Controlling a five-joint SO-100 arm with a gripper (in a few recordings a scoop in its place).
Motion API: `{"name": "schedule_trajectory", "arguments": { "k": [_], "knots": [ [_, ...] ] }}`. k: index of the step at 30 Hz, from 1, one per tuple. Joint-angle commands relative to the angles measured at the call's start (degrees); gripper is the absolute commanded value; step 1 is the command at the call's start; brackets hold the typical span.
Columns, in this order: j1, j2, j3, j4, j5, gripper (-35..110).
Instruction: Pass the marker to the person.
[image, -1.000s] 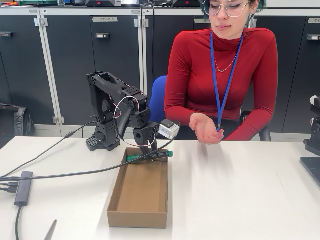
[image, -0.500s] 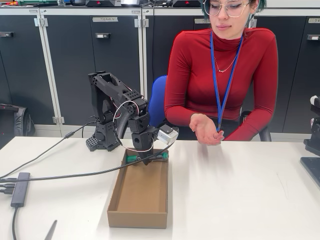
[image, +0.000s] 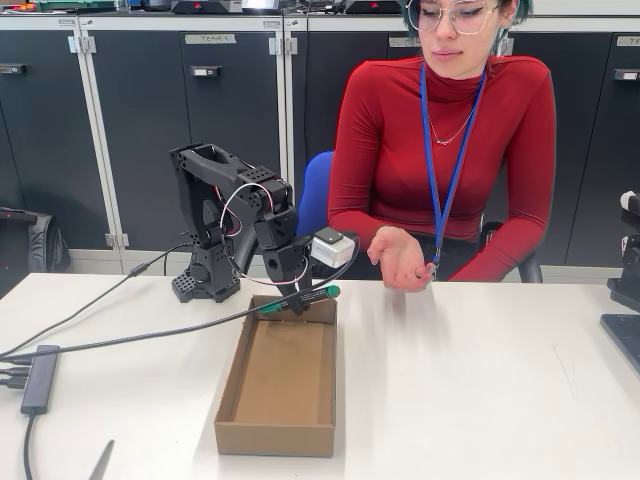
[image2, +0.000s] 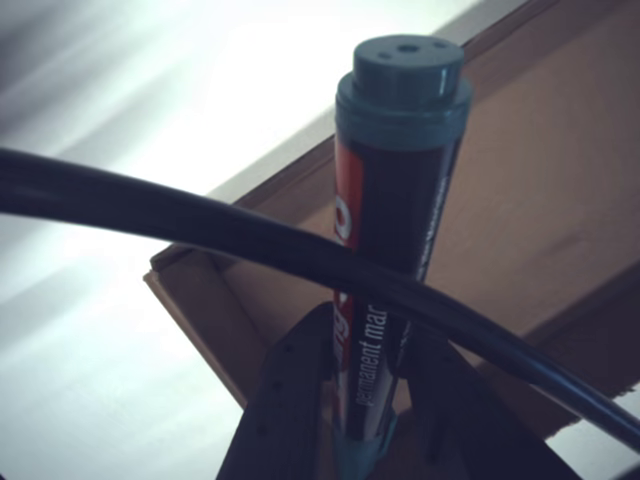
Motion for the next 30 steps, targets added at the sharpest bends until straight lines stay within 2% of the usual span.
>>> {"name": "schedule_trajectory", "arguments": {
  "k": [1,7,15,24,30],
  "knots": [
    [-0.2,8.4,-4.0,-2.0,0.6,-5],
    [0.8,16.7,-6.5,-4.5,0.6,-5],
    [0.7,19.9,-14.2,-16.2,2.4,-5],
    [-5.2,14.6,-21.2,-31.9,11.0,-5],
    [-11.9,9.2,-25.2,-33.8,18.9,-5]
  ]
}}
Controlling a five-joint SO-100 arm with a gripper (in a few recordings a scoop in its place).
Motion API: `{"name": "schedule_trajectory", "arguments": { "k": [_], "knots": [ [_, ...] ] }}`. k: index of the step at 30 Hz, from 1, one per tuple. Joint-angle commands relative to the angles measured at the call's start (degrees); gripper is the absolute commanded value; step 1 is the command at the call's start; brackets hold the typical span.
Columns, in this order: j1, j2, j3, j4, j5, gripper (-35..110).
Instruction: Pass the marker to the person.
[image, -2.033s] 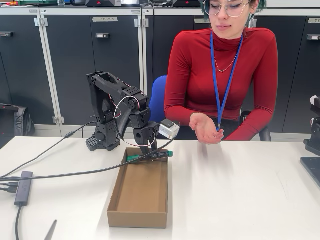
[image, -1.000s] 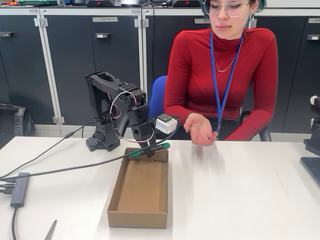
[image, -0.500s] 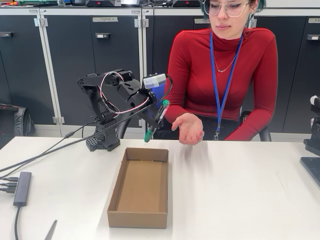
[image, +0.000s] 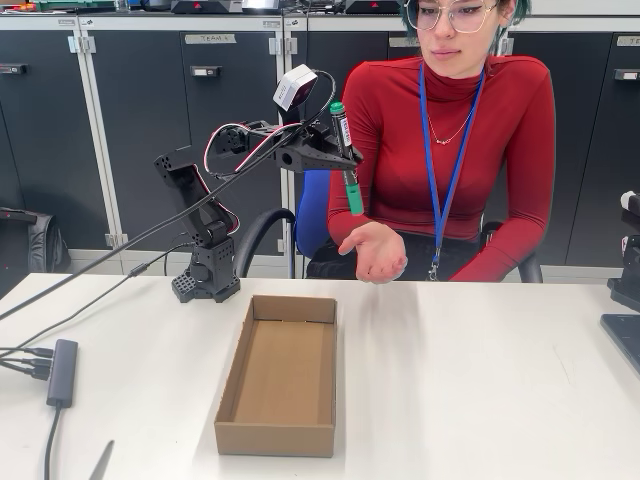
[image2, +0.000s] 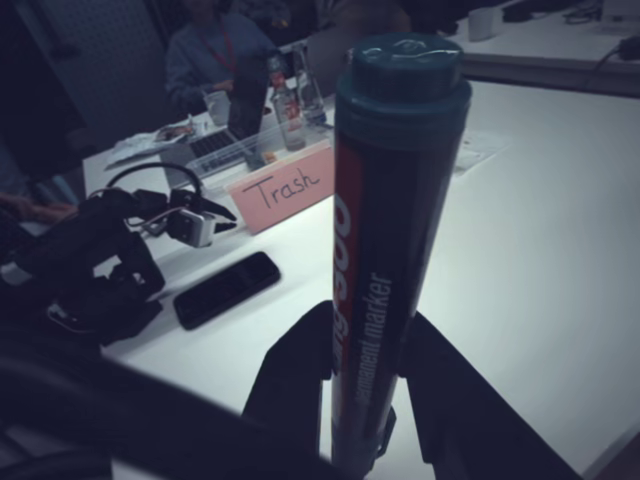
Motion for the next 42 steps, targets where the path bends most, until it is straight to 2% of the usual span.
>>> {"name": "schedule_trajectory", "arguments": {
  "k": [1,6,13,16,20,27,42],
  "knots": [
    [-6.5,-3.2,-6.4,-2.0,5.1,-5],
    [-14.5,-7.5,-9.1,-1.3,11.0,-5],
    [-24.7,-13.8,-13.9,-1.7,11.5,-5],
    [-27.2,-15.9,-14.7,-0.8,8.6,-5],
    [-29.0,-18.5,-16.0,0.1,2.9,-5],
    [-32.6,-22.7,-19.9,2.1,-0.9,-5],
    [-35.1,-23.4,-20.2,4.5,0.0,-5]
  ]
}}
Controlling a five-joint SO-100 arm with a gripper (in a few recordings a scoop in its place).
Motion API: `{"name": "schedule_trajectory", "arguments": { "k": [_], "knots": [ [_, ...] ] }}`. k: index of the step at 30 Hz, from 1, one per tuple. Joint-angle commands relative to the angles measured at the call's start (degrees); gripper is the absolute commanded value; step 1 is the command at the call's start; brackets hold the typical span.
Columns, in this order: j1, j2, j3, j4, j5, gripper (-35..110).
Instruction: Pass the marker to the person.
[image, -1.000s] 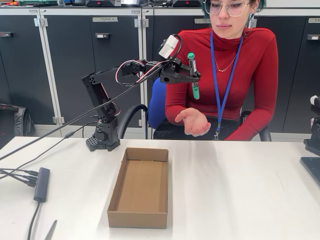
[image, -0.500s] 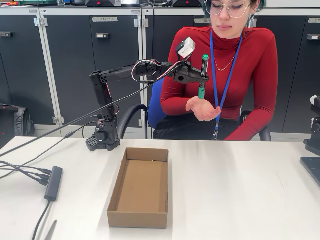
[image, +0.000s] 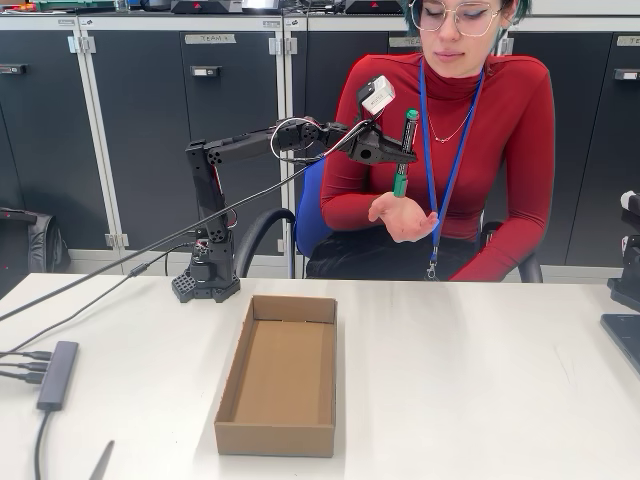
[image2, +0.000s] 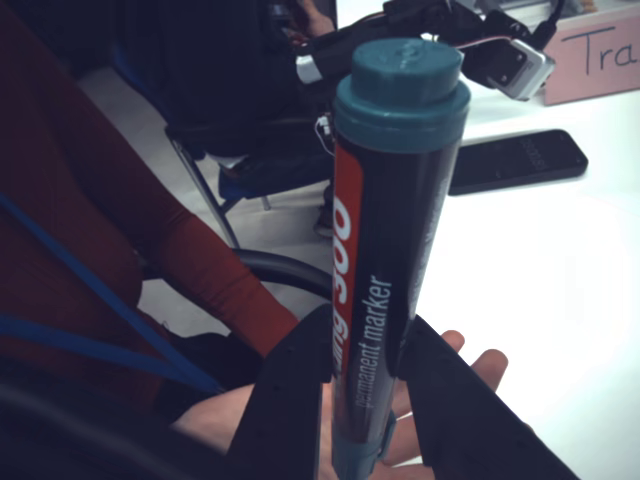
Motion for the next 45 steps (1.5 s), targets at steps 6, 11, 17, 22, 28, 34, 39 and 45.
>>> {"name": "schedule_trajectory", "arguments": {
  "k": [6,11,17,22,28,34,39,45],
  "knots": [
    [-1.3,0.3,-3.8,0.3,1.8,7],
    [-1.2,0.4,-3.3,0.3,2.3,24],
    [-1.1,1.0,-2.8,1.6,2.5,34],
    [-1.0,1.1,-2.7,1.3,2.5,40],
    [-0.9,1.3,-2.8,1.1,2.3,45],
    [-0.6,1.3,-3.2,1.1,2.3,45],
    [-0.1,1.2,-3.3,1.3,2.3,45],
    [0.3,1.1,-3.4,1.7,2.3,45]
  ]
}}
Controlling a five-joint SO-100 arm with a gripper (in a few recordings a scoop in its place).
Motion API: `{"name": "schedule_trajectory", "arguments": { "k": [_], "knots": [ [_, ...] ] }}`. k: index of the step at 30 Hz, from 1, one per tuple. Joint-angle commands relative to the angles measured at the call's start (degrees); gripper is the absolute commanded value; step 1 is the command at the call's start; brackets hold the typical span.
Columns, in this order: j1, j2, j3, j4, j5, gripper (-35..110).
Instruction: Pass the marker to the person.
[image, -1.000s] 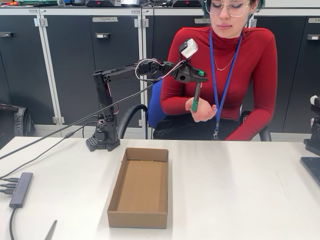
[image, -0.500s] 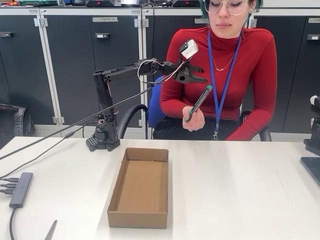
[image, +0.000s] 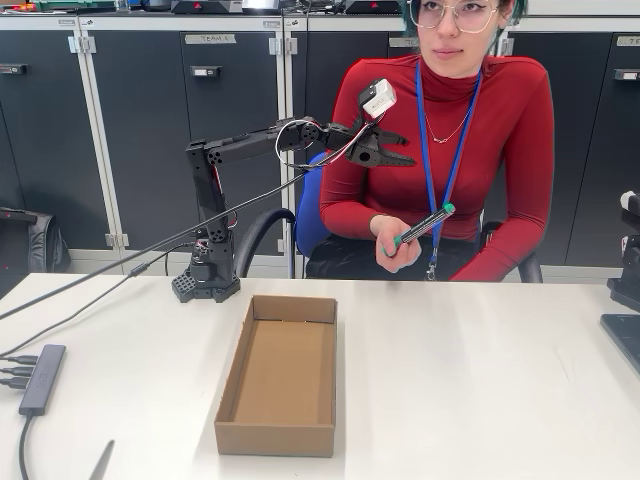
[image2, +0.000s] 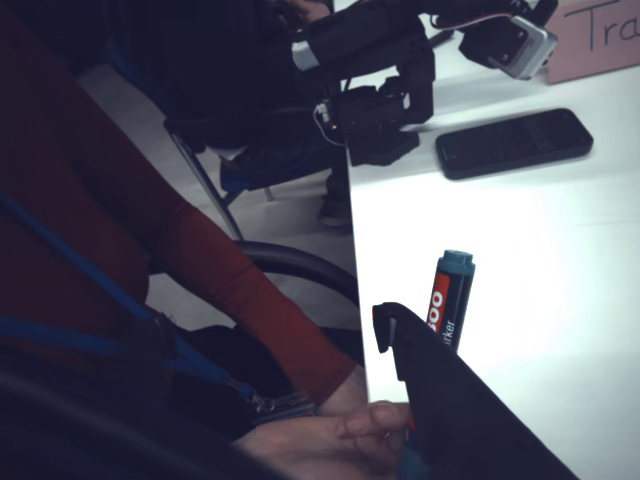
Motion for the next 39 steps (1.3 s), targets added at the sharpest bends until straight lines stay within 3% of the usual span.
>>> {"name": "schedule_trajectory", "arguments": {
  "k": [1,39],
  "knots": [
    [0.3,1.1,-3.4,0.3,0.2,45],
    [1.9,1.2,-10.5,11.7,-0.5,43]
  ]
}}
